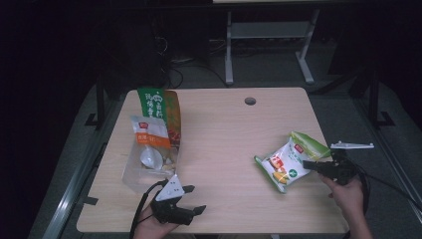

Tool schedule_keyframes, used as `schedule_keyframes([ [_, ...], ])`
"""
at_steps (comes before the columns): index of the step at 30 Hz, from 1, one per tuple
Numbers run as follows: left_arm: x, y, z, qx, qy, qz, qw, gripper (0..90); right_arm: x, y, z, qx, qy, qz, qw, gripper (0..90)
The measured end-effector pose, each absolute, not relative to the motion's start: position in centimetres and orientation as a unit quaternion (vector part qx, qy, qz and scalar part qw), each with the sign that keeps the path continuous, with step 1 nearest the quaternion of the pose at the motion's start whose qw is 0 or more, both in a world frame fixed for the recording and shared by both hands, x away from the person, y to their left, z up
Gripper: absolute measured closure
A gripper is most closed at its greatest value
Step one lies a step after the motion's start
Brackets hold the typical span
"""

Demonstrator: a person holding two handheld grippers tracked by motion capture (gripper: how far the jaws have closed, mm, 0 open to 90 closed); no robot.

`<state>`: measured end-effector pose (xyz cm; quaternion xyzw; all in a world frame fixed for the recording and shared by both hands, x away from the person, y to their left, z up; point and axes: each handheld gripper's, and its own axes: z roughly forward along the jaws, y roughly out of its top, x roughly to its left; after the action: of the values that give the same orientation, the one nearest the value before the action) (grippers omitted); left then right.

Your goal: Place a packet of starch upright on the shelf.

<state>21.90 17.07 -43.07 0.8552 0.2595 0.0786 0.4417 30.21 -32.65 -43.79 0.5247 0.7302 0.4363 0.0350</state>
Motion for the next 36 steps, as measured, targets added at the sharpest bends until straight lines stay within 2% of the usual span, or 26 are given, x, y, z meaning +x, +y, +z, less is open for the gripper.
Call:
schedule_keyframes([
  [14, 21.9, 17.3, -42.9, 0.854, 0.262, 0.083, 0.442, 27.6, 29.9, -28.0, -39.1, 0.446, 0.777, 0.440, 0.060, 89.6],
  [24, 22.1, 17.6, -42.7, 0.854, 0.259, 0.086, 0.443, 27.6, 30.0, -24.9, -37.0, 0.404, 0.797, 0.442, 0.078, 90.0],
  [36, 22.1, 17.5, -42.7, 0.852, 0.259, 0.086, 0.446, 27.6, 30.3, -22.1, -35.3, 0.370, 0.808, 0.451, 0.078, 90.0],
])
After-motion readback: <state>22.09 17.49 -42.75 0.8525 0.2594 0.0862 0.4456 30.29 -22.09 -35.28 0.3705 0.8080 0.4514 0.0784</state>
